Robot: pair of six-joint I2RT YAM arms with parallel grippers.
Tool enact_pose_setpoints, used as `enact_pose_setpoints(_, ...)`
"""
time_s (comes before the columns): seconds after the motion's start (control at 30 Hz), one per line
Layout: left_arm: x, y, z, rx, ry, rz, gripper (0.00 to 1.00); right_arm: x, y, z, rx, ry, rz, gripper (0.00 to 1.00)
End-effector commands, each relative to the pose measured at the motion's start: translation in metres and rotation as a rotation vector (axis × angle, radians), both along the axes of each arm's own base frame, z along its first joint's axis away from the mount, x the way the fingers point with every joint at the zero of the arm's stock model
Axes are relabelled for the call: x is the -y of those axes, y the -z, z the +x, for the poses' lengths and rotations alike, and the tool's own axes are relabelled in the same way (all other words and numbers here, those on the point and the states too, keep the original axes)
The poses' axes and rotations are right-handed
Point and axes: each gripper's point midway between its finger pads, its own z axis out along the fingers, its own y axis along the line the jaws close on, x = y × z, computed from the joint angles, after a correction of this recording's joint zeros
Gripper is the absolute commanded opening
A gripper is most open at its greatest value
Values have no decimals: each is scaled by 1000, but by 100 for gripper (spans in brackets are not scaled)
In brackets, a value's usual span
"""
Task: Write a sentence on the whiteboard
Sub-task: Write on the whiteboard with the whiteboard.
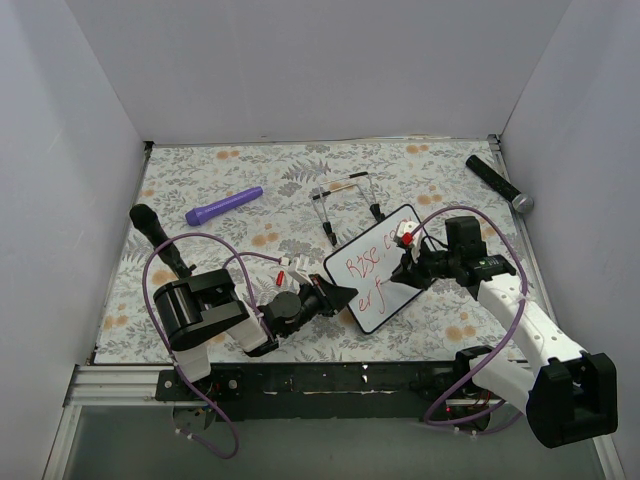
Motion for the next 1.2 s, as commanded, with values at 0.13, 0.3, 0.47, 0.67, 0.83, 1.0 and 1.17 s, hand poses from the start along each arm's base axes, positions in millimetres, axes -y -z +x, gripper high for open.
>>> enact_pose_setpoints(0.13, 1, -56, -5, 132, 24, -167, 0, 11, -2, 28, 84, 109, -59, 1)
enact_pose_setpoints(0.3, 1, -55, -5, 132, 25, -165, 0, 13, -4, 33, 93, 138, -64, 1)
enact_pose_setpoints(0.47, 2, -55, -5, 132, 25, -165, 0, 11, -15, 38, 139, 153, -34, 1)
enact_pose_setpoints(0.67, 3, -54, -5, 131, 30, -164, 0, 4, -16, 28, 124, 100, 3, 1)
enact_pose_setpoints(0.83, 3, -55, -5, 132, 28, -167, 0, -1, -12, 21, 92, 58, 8, 1)
enact_pose_setpoints(1.0, 2, -55, -5, 131, 27, -166, 0, -5, -8, 12, 66, 3, 10, 1)
enact_pose_setpoints(1.17, 2, -54, -5, 130, 25, -164, 0, -3, -1, 5, 25, -21, -14, 1)
